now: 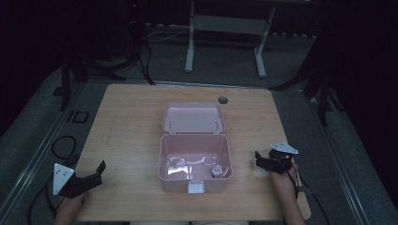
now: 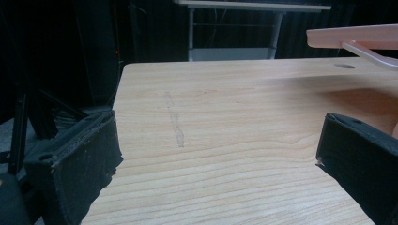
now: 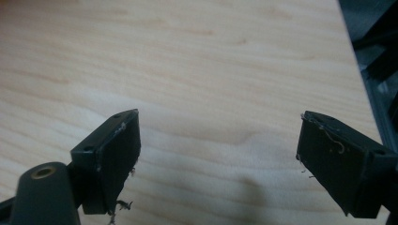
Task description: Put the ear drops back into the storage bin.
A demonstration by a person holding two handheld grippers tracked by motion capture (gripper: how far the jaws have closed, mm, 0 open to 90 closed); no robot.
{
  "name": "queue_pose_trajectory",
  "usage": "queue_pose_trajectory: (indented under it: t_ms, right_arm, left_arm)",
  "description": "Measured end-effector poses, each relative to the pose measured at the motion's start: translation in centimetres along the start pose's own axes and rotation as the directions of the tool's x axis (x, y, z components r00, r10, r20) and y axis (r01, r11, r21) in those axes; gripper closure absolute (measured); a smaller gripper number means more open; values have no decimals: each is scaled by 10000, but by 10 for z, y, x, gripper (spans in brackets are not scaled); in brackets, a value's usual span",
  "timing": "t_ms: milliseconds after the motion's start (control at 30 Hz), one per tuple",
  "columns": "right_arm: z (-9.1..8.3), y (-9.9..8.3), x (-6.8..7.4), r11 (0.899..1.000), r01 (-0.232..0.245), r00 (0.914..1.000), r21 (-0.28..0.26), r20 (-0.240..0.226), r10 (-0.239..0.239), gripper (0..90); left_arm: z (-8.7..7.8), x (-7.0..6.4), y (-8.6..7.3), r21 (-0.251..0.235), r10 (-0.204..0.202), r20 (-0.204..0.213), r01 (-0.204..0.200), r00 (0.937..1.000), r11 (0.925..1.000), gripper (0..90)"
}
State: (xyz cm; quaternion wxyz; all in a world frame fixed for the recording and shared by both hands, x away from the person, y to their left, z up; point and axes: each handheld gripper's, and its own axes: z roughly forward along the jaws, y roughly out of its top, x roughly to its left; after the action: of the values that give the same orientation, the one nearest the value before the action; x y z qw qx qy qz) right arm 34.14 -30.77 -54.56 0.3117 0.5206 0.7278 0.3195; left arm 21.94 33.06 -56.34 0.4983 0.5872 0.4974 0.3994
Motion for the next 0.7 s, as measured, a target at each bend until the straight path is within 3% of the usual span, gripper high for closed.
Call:
queue_pose_trajectory:
  t_ms: [33,100,300,700]
  right_arm:
    - [-2,-2,1,9989,-168,9998,-435,53,170,136]
    - [-2,-6,2,9970,-180,9998,-753,113,189,136]
    - [-5,-11,4,9903,-206,9990,-1378,354,257,136]
    - [-8,-15,-1,9825,-356,9990,-1827,215,402,136]
  left_arm:
    - [0,0,0,0,-2,1,2,10000,10000,4]
    - [0,0,0,-1,6,6,-6,10000,10000,4]
    - [0,0,0,-6,16,18,-16,10000,10000,4]
    - [0,0,0,-31,51,22,-51,10000,10000,4]
